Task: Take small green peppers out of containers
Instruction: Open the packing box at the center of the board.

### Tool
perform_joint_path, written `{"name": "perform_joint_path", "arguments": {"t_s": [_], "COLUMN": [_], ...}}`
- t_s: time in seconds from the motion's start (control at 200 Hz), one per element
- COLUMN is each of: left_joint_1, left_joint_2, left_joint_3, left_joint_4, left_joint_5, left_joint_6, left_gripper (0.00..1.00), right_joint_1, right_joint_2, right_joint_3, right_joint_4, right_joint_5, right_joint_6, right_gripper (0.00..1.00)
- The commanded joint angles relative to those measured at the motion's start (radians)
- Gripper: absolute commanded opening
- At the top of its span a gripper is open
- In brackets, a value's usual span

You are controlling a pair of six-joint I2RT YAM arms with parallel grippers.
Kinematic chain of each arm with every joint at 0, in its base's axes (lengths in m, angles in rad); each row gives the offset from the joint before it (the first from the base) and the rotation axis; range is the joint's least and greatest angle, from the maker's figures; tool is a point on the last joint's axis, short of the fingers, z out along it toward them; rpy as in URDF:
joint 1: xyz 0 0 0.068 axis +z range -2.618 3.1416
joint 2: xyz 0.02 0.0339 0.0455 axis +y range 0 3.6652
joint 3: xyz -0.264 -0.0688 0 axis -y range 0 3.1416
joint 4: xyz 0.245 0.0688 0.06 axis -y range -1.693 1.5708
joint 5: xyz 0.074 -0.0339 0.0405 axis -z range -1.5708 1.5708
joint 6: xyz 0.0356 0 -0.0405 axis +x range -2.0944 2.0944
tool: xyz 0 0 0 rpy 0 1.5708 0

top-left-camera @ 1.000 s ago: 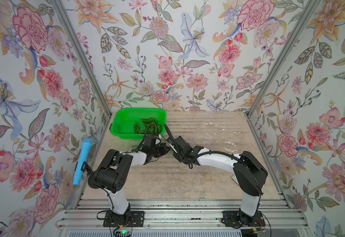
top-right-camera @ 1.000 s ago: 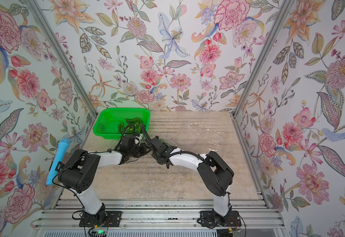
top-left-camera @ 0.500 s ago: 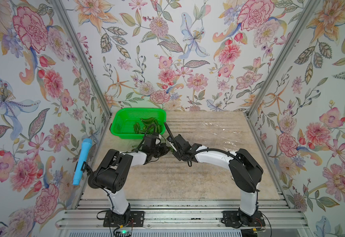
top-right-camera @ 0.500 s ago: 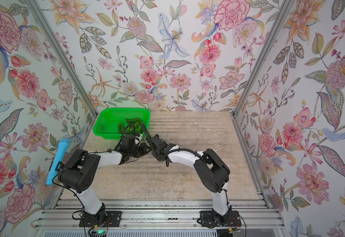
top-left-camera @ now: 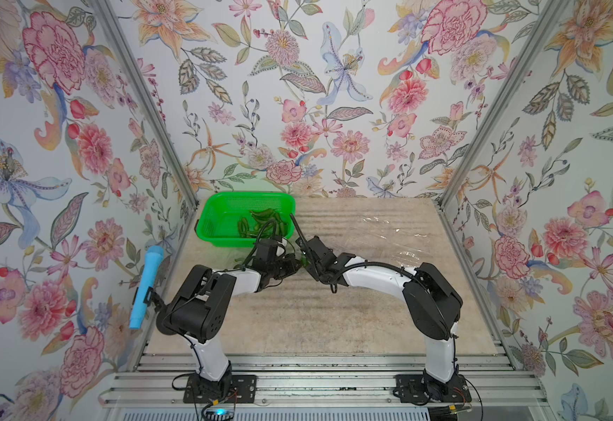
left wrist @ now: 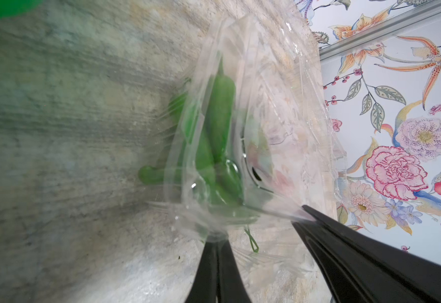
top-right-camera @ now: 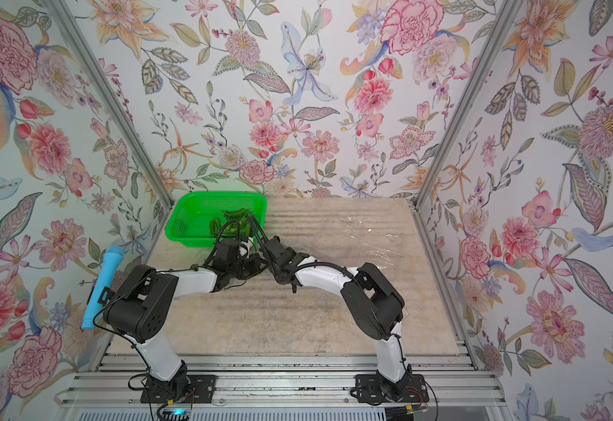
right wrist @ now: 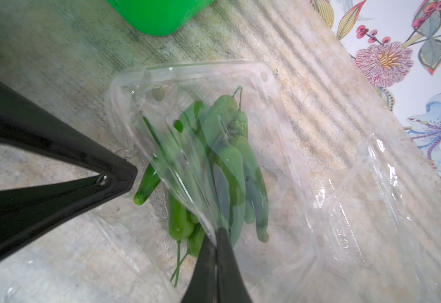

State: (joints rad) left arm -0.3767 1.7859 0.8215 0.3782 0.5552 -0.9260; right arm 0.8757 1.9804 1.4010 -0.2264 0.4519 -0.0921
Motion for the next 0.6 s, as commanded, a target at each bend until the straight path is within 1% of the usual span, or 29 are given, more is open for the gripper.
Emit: {"name": "perform_joint_path", "arguments": {"t_s": [0.0, 0.13, 0.245, 0.43, 0.51, 0.595], "left_joint_1": [0.004, 0.006, 0.011, 0.018, 0.025, 0.028], "left_joint_2": [0.002, -0.002, -0.011, -0.028, -0.032, -0.039], "left_joint_3": [-0.025, -0.028, -0.033, -0.039, -0.041, -0.025], "left_joint_4": [-0.087, -0.118, -0.142, -0.158, -0.155, -0.173], "left_joint_5": [0.003, -0.012, -0.026, -0.045, -0.044, -0.05], "left_joint_6": [0.036, 0.056, 0.074, 0.083, 0.082, 0.088], "left_gripper": [0.0, 0.0, 0.0, 0.0, 0.0, 0.0], "right_joint_1": [-0.035, -0.061, -0.097, -0.141, -0.151, -0.167], "right_joint_2": [0.028, -0.009, -0.032, -0.03, -0.032, -0.043], "right_joint_3": [0.019, 0.006, 0.013, 0.049, 0.06, 0.061], "right_joint_4": [0.006, 0.054, 0.079, 0.088, 0.089, 0.091], "right_joint_5": [0.081, 0.085, 0.061, -0.009, -0.018, -0.061], "right_joint_6": [0.046, 0.087, 0.128, 0.204, 0.227, 0.269], "right_gripper": [0.0, 0.0, 0.0, 0.0, 0.0, 0.0]}}
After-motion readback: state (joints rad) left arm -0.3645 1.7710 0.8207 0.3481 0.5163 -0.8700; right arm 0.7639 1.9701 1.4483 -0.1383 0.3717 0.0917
